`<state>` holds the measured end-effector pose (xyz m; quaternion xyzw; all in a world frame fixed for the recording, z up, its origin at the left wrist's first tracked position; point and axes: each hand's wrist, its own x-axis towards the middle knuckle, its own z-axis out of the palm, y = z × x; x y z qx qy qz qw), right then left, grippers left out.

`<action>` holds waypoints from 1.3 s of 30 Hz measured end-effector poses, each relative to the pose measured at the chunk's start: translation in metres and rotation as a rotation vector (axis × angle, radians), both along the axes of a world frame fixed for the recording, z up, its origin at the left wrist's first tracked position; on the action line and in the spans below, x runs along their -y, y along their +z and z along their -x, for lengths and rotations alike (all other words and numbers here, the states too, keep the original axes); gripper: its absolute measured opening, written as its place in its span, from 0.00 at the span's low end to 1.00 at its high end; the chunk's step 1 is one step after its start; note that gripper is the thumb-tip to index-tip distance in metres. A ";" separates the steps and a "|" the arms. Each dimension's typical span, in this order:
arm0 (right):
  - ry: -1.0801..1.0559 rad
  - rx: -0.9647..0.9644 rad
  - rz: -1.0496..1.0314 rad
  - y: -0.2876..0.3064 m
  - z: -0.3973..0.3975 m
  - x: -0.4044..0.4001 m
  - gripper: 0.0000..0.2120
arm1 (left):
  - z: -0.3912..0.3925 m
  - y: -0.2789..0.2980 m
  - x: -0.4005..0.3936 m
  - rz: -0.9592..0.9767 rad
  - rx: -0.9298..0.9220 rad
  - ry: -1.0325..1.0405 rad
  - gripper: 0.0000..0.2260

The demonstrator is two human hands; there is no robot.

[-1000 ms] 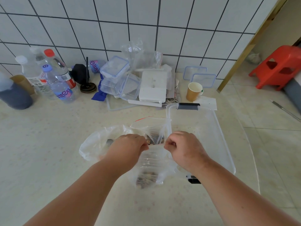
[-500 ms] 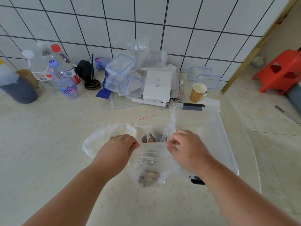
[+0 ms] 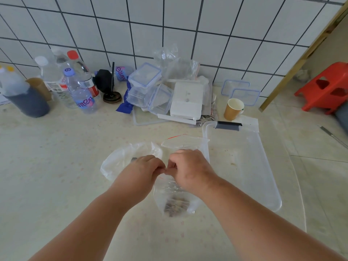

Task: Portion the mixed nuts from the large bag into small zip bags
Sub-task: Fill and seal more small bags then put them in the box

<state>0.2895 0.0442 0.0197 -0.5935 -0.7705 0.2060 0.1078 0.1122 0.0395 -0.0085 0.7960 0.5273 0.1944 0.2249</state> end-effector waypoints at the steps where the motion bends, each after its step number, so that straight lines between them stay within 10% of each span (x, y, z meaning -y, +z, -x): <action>1: 0.000 -0.012 -0.001 -0.001 -0.001 0.001 0.07 | 0.001 0.000 0.001 -0.003 0.003 0.004 0.06; 39: -0.073 0.004 -0.067 -0.019 -0.093 0.032 0.07 | 0.002 0.001 0.000 0.166 0.017 0.062 0.15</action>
